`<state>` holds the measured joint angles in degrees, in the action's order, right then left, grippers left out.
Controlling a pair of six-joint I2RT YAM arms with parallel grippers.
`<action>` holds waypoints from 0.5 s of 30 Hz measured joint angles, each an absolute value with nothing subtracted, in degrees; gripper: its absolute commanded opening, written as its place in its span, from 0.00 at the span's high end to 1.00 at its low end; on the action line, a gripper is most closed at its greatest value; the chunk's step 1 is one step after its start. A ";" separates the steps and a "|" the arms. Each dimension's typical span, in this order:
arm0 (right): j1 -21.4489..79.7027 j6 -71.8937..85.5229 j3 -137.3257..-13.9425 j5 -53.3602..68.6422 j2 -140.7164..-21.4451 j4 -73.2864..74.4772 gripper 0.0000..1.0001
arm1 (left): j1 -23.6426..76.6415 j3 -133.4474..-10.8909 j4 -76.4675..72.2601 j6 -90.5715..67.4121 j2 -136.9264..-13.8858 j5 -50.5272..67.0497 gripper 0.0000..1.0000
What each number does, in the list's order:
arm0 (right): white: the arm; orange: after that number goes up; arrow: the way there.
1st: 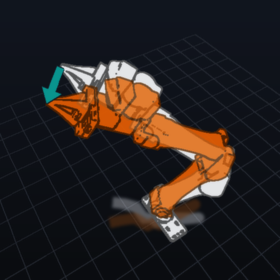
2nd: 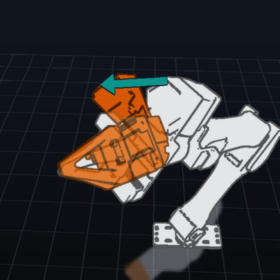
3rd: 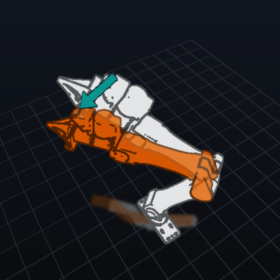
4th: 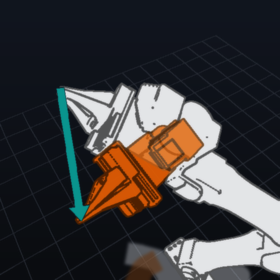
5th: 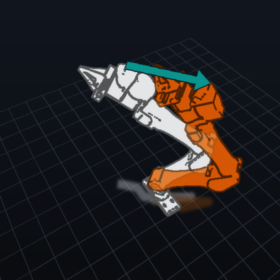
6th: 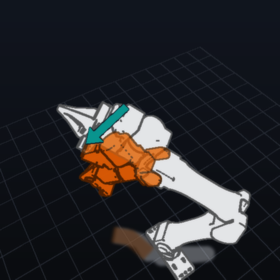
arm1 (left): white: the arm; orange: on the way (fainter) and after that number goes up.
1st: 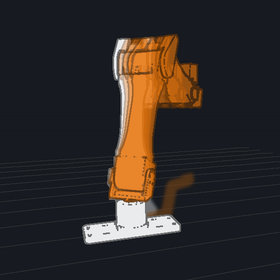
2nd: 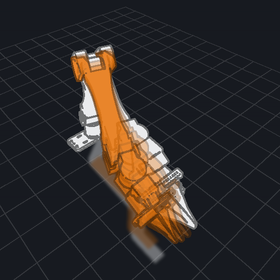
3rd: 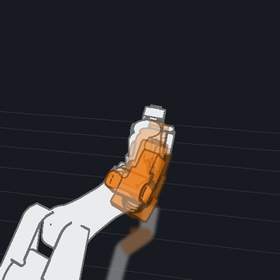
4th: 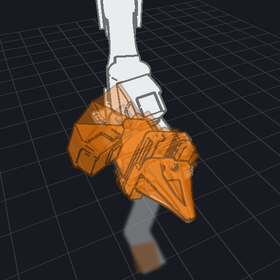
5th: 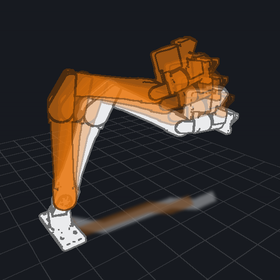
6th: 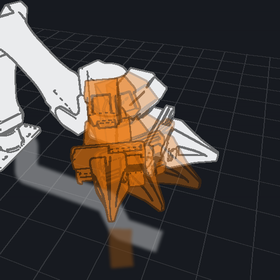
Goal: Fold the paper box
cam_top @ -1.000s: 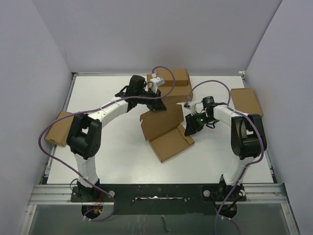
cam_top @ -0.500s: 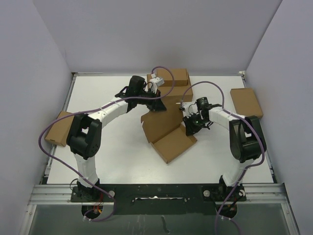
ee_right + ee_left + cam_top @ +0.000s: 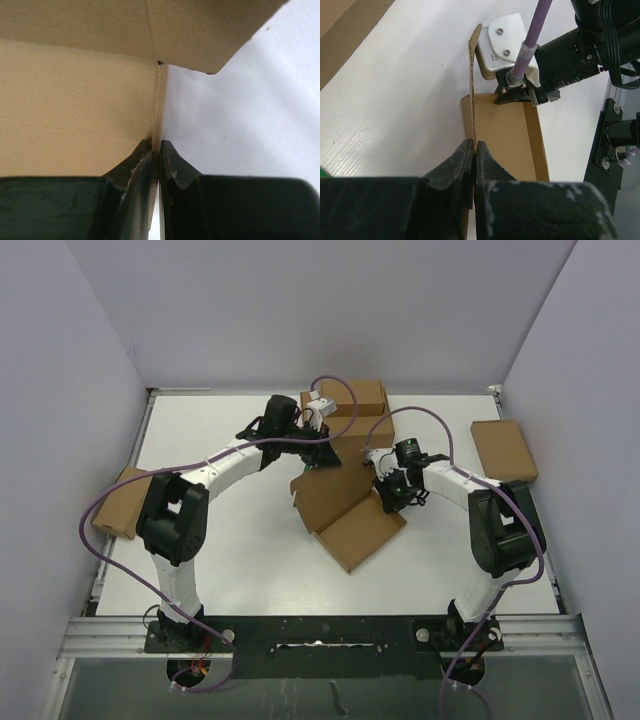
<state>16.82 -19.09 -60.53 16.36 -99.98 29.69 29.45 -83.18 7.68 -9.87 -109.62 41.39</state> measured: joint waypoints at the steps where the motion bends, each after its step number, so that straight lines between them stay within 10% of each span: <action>1: 16.97 -19.09 -60.51 15.62 -99.94 29.52 1.00 | 29.47 -83.18 7.66 -9.87 -109.62 41.39 1.00; 15: 15.68 -19.62 -60.18 17.26 -99.59 29.04 0.73 | 29.58 -83.18 7.51 -10.09 -109.62 41.21 1.00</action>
<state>15.68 -19.62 -60.18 17.26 -99.59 29.04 29.58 -83.18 7.51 -10.09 -109.62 41.21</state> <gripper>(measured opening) 0.200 0.017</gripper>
